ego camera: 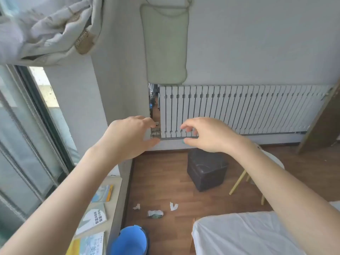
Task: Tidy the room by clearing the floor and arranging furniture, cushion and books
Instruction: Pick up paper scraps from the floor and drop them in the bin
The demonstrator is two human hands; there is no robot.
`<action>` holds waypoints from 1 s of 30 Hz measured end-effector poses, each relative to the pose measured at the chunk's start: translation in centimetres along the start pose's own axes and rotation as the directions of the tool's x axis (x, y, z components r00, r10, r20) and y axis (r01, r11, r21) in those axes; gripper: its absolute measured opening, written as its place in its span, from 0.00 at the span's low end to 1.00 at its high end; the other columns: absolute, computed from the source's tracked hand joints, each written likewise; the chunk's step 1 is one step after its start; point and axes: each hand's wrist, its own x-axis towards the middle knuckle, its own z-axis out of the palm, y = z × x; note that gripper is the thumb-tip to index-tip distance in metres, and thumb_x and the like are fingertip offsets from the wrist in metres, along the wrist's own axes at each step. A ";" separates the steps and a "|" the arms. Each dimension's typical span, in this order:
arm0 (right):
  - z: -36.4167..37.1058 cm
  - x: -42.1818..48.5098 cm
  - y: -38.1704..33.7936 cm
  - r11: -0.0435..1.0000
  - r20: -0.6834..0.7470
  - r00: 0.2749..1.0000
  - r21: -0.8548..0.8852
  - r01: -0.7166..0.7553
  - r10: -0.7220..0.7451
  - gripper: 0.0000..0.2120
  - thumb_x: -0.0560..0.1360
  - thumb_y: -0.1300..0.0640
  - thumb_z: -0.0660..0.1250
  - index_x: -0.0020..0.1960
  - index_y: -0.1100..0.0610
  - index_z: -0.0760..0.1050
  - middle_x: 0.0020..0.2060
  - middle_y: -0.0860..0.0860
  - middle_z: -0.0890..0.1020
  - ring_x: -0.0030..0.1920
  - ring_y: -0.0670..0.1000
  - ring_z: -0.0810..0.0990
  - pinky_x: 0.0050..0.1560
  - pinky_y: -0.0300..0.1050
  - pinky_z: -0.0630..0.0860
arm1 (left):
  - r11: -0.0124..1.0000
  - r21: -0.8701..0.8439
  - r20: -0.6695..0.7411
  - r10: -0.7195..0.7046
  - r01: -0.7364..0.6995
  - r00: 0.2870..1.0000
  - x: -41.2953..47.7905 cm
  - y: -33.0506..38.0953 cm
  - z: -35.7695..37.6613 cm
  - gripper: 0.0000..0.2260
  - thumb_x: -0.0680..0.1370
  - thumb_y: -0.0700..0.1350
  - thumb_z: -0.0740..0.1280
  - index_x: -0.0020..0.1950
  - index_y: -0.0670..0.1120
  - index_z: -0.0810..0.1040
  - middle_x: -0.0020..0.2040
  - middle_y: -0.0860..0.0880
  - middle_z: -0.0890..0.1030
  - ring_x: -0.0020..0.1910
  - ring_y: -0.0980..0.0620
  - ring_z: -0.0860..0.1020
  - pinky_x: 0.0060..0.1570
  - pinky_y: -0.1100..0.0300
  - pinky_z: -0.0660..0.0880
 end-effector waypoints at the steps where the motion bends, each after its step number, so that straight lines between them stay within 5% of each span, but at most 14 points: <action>1: -0.2 0.5 0.9 1.000 -0.010 1.000 -0.003 0.010 -0.010 0.19 0.77 0.44 0.64 0.68 0.44 0.70 0.59 0.40 0.77 0.53 0.45 0.78 0.50 0.46 0.75 | 1.000 0.015 0.005 -0.011 0.011 1.000 1.0 0.4 0.2 0.20 0.77 0.64 0.57 0.66 0.57 0.69 0.62 0.58 0.75 0.57 0.53 0.77 0.46 0.57 0.73; 15: 2.5 11.0 11.9 0.996 0.078 0.996 0.087 0.030 -0.036 0.19 0.75 0.42 0.65 0.65 0.42 0.71 0.57 0.38 0.77 0.52 0.46 0.79 0.53 0.48 0.76 | 0.996 0.020 0.019 -0.083 0.083 0.996 13.0 0.5 6.2 0.20 0.77 0.64 0.59 0.65 0.56 0.71 0.62 0.56 0.76 0.59 0.52 0.75 0.50 0.57 0.70; 30: 6.9 32.0 19.4 0.997 0.153 0.988 0.073 0.025 -0.036 0.20 0.76 0.43 0.66 0.67 0.43 0.71 0.57 0.38 0.78 0.52 0.44 0.79 0.53 0.46 0.76 | 0.996 -0.020 0.053 -0.090 0.092 0.994 32.4 -8.6 16.2 0.21 0.77 0.63 0.59 0.67 0.55 0.69 0.63 0.55 0.76 0.59 0.51 0.76 0.51 0.56 0.71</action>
